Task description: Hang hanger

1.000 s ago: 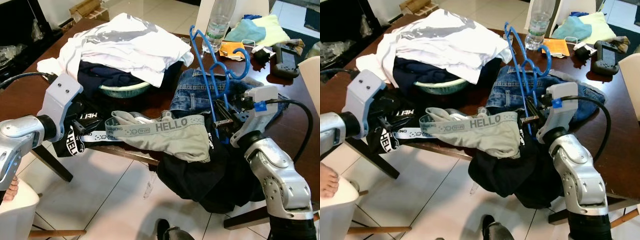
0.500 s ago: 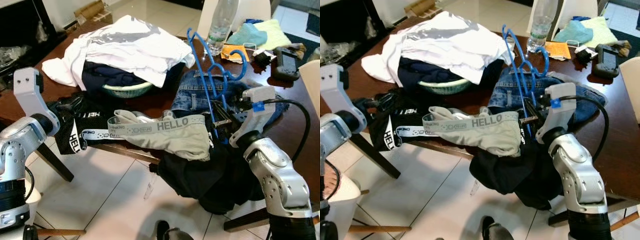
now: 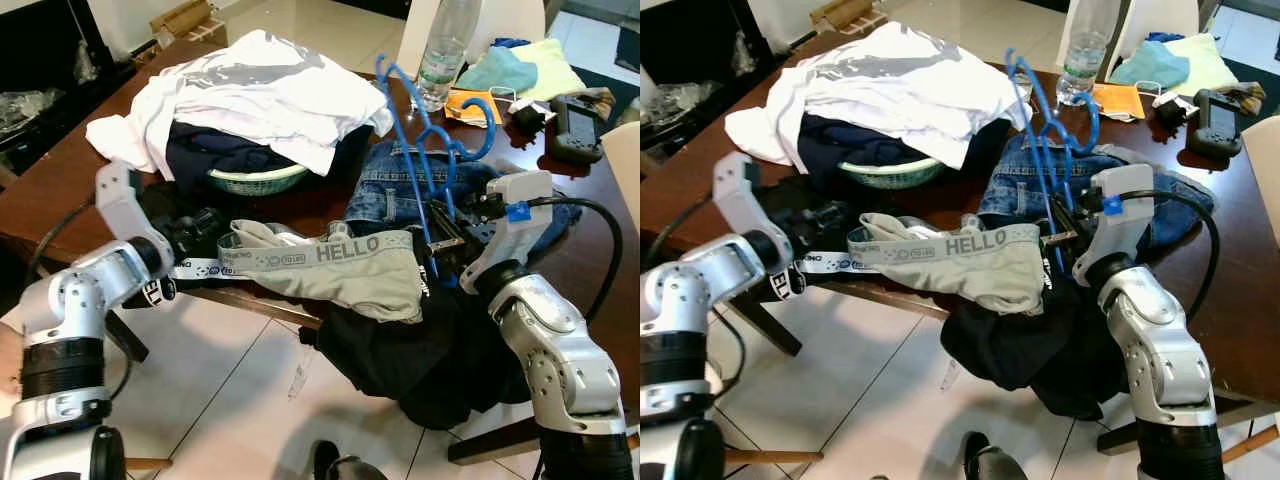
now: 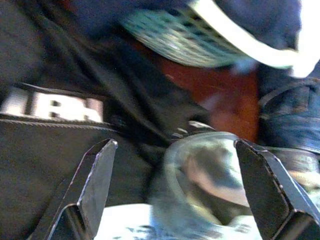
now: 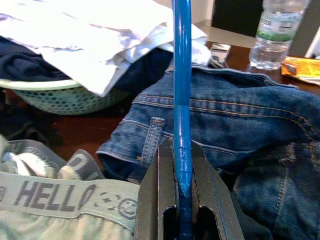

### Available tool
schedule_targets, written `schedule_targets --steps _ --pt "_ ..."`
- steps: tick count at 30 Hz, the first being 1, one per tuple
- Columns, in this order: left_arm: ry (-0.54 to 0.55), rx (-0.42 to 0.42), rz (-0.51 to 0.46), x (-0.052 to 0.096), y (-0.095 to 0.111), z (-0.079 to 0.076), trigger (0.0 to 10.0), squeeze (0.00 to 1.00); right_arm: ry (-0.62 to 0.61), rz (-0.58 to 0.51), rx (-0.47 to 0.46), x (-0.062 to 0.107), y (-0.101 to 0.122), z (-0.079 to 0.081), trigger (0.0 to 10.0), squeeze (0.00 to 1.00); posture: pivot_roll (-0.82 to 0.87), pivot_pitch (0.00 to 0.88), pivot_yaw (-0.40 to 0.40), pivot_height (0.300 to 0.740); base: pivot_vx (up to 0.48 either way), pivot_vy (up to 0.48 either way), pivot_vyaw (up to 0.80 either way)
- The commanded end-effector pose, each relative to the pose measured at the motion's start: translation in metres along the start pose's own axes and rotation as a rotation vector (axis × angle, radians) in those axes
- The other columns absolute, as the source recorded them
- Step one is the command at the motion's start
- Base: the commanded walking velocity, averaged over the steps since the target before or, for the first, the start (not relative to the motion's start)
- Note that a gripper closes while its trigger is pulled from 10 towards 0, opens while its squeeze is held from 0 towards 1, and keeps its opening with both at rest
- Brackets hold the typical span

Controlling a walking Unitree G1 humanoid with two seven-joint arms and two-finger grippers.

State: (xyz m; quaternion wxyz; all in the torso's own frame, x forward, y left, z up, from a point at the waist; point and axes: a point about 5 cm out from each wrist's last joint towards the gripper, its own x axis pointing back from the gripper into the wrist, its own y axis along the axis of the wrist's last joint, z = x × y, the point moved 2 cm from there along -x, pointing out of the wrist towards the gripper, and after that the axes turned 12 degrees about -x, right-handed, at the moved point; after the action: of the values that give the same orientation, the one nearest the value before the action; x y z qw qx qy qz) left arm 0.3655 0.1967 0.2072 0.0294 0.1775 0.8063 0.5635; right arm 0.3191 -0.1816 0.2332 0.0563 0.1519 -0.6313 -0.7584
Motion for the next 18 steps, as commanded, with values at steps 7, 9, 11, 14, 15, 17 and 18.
schedule_targets --steps 7,9,11,14,15,17,18 --pt "-0.024 0.116 0.067 0.000 -0.014 -0.014 10.0 0.00 -0.005 -0.001 0.014 0.003 0.001 -0.002 10.0 0.00 0.04 0.238 -0.027 0.740 0.000 0.000 0.00" --pt "-0.010 0.135 0.087 0.000 -0.019 -0.013 10.0 0.00 -0.005 -0.001 0.014 0.003 0.001 -0.002 10.0 0.00 0.04 0.238 -0.027 0.740 0.000 0.000 0.00" --pt "-0.002 0.151 0.103 0.000 -0.024 -0.013 10.0 0.00 -0.006 0.000 0.015 0.003 0.001 -0.002 10.0 0.00 0.04 0.238 -0.024 0.740 0.000 0.000 0.00" --pt "0.014 0.165 0.102 0.001 -0.026 -0.013 10.0 0.00 -0.007 0.001 0.018 0.003 0.001 -0.003 10.0 0.00 0.04 0.238 -0.023 0.740 0.000 0.000 0.00" --pt "0.014 0.165 0.102 0.001 -0.026 -0.013 10.0 0.00 -0.007 0.001 0.018 0.003 0.001 -0.003 10.0 0.00 0.04 0.238 -0.023 0.740 0.000 0.000 0.00" --pt "0.038 0.175 0.091 0.002 -0.027 -0.012 10.0 0.00 -0.008 0.003 0.020 0.004 0.001 -0.003 10.0 0.00 0.04 0.238 -0.023 0.740 0.000 0.000 0.00" --pt "0.080 0.172 0.075 0.005 -0.026 -0.010 10.0 0.00 -0.009 0.004 0.022 0.004 0.001 -0.004 10.0 0.00 0.04 0.238 -0.025 0.740 0.000 0.000 0.00"
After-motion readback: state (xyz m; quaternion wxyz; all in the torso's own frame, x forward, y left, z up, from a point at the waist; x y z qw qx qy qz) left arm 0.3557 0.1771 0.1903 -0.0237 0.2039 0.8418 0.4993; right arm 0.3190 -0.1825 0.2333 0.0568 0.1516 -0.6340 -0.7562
